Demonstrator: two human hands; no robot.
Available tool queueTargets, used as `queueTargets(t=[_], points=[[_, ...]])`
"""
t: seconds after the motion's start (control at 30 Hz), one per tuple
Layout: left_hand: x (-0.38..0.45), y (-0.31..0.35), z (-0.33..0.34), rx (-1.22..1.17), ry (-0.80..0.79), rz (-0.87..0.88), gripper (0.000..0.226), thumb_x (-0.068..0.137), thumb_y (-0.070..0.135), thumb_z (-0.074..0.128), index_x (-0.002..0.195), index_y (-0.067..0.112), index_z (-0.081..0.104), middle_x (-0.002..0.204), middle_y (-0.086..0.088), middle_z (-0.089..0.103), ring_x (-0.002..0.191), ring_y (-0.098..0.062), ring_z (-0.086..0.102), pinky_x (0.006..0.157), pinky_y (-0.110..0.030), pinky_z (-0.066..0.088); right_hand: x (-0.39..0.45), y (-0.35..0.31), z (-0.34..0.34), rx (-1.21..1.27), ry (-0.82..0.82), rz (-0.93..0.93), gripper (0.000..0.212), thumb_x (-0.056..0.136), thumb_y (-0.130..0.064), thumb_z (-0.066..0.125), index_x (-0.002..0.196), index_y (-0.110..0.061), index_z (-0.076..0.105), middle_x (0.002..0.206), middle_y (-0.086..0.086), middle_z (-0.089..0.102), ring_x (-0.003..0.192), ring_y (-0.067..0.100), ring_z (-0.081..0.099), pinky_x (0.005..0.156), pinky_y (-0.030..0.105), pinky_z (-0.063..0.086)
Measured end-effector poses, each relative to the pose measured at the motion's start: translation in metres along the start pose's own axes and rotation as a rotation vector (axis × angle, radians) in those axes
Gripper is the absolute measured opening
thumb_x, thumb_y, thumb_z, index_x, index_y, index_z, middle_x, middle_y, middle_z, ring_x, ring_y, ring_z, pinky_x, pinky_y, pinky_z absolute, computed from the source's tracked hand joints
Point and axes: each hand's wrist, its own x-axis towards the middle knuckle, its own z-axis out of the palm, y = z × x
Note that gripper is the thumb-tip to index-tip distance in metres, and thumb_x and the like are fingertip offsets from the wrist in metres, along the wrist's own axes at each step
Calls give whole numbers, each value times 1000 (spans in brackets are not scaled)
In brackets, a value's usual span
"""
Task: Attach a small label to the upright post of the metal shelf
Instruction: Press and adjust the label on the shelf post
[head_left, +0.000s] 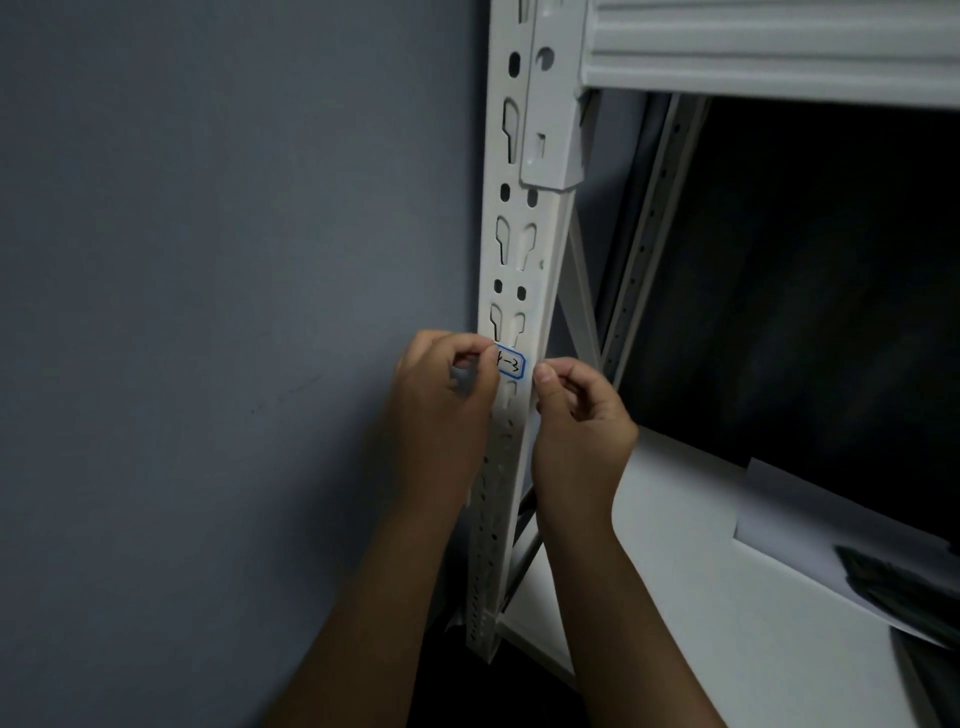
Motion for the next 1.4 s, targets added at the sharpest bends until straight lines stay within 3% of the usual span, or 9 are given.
queueTargets(t=[0.17,0.23,0.4,0.6,0.73,0.87,1.13,1.4], points=[[2,-5,-7,47,-168,105,8,83,12,68,78,17,65,82,11,56,80,-12,58,67,-14,46,-1,0,1,-5,2,-11,5,88,-3,63,86,-4,67,73,1,63,63,-2,61,59,10,48],[1,-6,-9,0,-136,56,10,83,9,68,77,17,64,82,8,57,78,-14,59,65,-12,46,-1,-1,1,12,-3,-3,4,88,-2,63,86,-2,66,71,-2,63,64,-3,63,58,11,49],[6,-9,-12,91,-16,126,7,85,19,63,85,14,68,90,2,60,86,-22,58,66,-32,50,-3,-3,0,16,-15,-8,6,89,-2,61,88,3,65,67,-5,61,61,-5,63,56,9,49],[2,-8,-7,125,-35,114,13,88,21,60,91,13,70,93,2,59,88,-17,56,65,-21,47,-1,0,0,4,-8,-9,5,89,-2,62,87,0,66,70,-2,64,66,-2,65,60,11,51],[1,-8,-4,115,-48,92,10,88,22,61,90,14,67,93,4,57,89,-16,58,64,-21,49,0,0,0,1,-3,-8,4,88,-2,63,86,-3,67,73,0,65,66,-3,65,60,10,50],[3,-5,-3,145,-35,94,15,85,27,56,86,15,65,91,6,56,87,-13,57,63,-7,37,1,2,0,-8,-3,-1,4,88,-3,63,86,-5,67,76,3,64,66,-4,63,59,9,49],[5,0,0,304,1,142,4,82,14,61,78,14,59,86,0,57,80,-12,52,52,-11,28,0,3,2,-5,16,-11,5,88,-3,63,89,-1,67,74,-1,62,64,-5,60,60,9,48],[5,-2,1,279,-15,154,4,81,12,61,79,12,57,83,3,53,75,-11,49,53,-9,25,-1,4,2,-19,17,-1,5,89,-5,64,87,-7,68,82,5,67,76,4,66,66,16,54]])
